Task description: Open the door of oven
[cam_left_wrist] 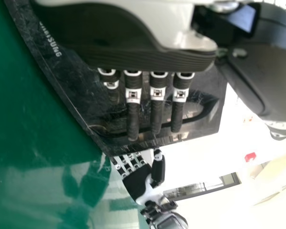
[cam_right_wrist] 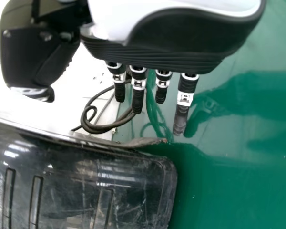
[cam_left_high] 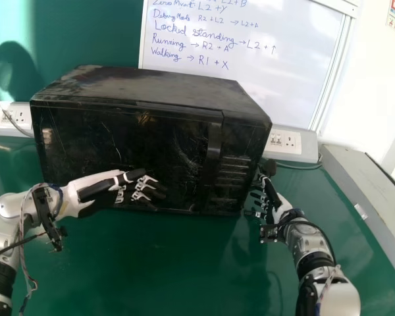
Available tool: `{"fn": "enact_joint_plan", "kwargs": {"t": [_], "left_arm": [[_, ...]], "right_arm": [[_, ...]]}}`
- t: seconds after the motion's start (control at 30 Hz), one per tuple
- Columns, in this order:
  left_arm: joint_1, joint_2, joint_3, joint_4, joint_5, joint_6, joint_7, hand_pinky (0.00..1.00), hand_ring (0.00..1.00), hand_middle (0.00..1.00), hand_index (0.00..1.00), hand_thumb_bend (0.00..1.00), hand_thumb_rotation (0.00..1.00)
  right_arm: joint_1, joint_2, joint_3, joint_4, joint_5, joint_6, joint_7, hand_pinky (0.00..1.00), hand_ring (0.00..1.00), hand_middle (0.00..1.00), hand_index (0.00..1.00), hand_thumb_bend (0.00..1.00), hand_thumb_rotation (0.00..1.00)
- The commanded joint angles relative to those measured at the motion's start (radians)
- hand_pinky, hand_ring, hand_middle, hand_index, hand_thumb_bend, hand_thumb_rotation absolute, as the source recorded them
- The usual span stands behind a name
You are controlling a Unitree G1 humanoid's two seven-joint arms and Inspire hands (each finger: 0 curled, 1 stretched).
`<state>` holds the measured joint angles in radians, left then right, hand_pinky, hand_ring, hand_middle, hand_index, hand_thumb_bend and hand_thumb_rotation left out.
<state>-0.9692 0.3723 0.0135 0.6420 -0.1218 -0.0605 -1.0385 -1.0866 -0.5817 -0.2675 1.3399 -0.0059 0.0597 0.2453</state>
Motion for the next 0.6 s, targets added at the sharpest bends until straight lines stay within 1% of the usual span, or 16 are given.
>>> {"fn": "enact_joint_plan", "kwargs": {"t": [0.0, 0.07, 0.13, 0.17, 0.23, 0.3, 0.37, 0.43, 0.5, 0.57], "left_arm": [[0.006, 0.009, -0.010, -0.007, -0.021, -0.010, -0.032, 0.51, 0.71, 0.81, 0.81, 1.00, 0.60], [-0.001, 0.012, -0.009, 0.001, -0.035, -0.008, -0.063, 0.50, 0.72, 0.81, 0.81, 1.00, 0.60], [-0.009, 0.013, -0.007, 0.009, -0.051, -0.008, -0.102, 0.50, 0.71, 0.81, 0.81, 0.99, 0.58], [-0.013, 0.014, -0.006, 0.017, -0.059, -0.012, -0.124, 0.50, 0.70, 0.81, 0.81, 0.96, 0.57], [-0.020, 0.017, -0.006, 0.029, -0.069, -0.034, -0.156, 0.50, 0.70, 0.80, 0.80, 0.95, 0.58], [-0.024, 0.019, -0.005, 0.035, -0.074, -0.050, -0.173, 0.52, 0.69, 0.78, 0.79, 0.96, 0.59], [-0.027, 0.021, -0.003, 0.040, -0.081, -0.064, -0.194, 0.51, 0.66, 0.75, 0.77, 0.99, 0.59], [-0.031, 0.020, 0.001, 0.045, -0.094, -0.070, -0.223, 0.48, 0.65, 0.72, 0.76, 1.00, 0.60], [-0.035, 0.016, 0.008, 0.053, -0.122, -0.067, -0.263, 0.47, 0.64, 0.71, 0.75, 0.99, 0.59], [-0.039, 0.011, 0.014, 0.061, -0.147, -0.067, -0.294, 0.46, 0.63, 0.69, 0.75, 1.00, 0.60]], "right_arm": [[-0.016, -0.007, 0.000, -0.009, 0.003, 0.008, -0.001, 0.63, 0.73, 0.92, 1.00, 0.75, 0.53], [-0.017, -0.006, -0.006, -0.010, 0.009, 0.012, -0.005, 0.62, 0.73, 0.91, 1.00, 0.75, 0.51], [-0.015, -0.007, -0.003, -0.011, 0.007, 0.008, -0.003, 0.63, 0.75, 0.91, 1.00, 0.73, 0.51], [-0.015, -0.007, -0.001, -0.011, 0.004, 0.006, -0.002, 0.63, 0.74, 0.91, 1.00, 0.73, 0.52], [-0.015, -0.008, 0.002, -0.011, 0.002, 0.006, 0.002, 0.63, 0.74, 0.91, 1.00, 0.73, 0.52], [-0.015, -0.007, -0.003, -0.011, 0.007, 0.006, -0.001, 0.61, 0.72, 0.91, 1.00, 0.73, 0.52], [-0.015, -0.008, -0.002, -0.011, 0.006, 0.008, -0.001, 0.60, 0.71, 0.90, 1.00, 0.74, 0.51], [-0.017, -0.009, 0.004, -0.011, -0.001, 0.013, -0.005, 0.60, 0.72, 0.90, 1.00, 0.74, 0.52], [-0.015, -0.009, 0.010, -0.010, -0.007, 0.007, -0.007, 0.59, 0.72, 0.90, 0.99, 0.73, 0.53], [-0.012, -0.011, 0.012, -0.010, -0.010, -0.001, -0.004, 0.58, 0.72, 0.89, 0.99, 0.75, 0.53]]}}
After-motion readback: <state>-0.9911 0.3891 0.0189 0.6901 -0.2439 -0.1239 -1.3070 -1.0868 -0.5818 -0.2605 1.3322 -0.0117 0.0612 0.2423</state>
